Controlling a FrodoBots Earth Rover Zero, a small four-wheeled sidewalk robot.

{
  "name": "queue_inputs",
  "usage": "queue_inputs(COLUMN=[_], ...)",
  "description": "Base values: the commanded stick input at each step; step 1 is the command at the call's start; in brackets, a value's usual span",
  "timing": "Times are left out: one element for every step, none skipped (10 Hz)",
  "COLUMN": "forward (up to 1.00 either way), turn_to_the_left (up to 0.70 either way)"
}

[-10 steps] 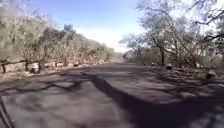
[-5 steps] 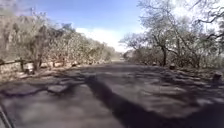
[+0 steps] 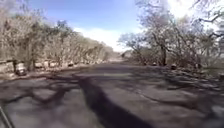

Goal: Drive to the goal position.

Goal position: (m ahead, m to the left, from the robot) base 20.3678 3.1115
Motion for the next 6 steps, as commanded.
queue_inputs(forward=[0.7,0.7,0.7,0.7,0.7,0.7], turn_to_the_left=[0.0,0.0,0.0,0.0,0.0,0.0])
